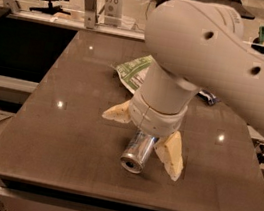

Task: Place redbull can upright

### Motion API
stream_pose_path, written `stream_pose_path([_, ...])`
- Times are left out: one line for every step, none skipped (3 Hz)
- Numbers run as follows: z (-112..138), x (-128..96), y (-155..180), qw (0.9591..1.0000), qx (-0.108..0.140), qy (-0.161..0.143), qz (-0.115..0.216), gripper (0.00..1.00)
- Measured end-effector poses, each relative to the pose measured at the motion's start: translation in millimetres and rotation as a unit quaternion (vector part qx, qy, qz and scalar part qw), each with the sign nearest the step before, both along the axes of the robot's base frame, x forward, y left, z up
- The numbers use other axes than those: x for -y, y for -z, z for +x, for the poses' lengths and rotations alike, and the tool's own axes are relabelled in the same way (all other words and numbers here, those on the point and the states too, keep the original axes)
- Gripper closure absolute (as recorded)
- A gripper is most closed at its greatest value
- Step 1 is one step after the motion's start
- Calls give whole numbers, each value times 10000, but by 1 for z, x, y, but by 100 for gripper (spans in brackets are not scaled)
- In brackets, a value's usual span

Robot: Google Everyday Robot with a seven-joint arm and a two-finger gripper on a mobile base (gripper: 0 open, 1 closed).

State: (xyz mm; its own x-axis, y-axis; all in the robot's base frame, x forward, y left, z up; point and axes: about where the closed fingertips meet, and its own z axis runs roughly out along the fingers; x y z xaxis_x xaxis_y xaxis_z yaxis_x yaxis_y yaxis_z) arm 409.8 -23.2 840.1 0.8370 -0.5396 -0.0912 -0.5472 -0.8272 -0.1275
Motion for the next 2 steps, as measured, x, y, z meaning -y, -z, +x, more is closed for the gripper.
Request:
stream_pose_path([-1,0,7,9996,25,-243,-155,0])
stream_pose_path([-1,1,13,9986,101,-404,-340,0])
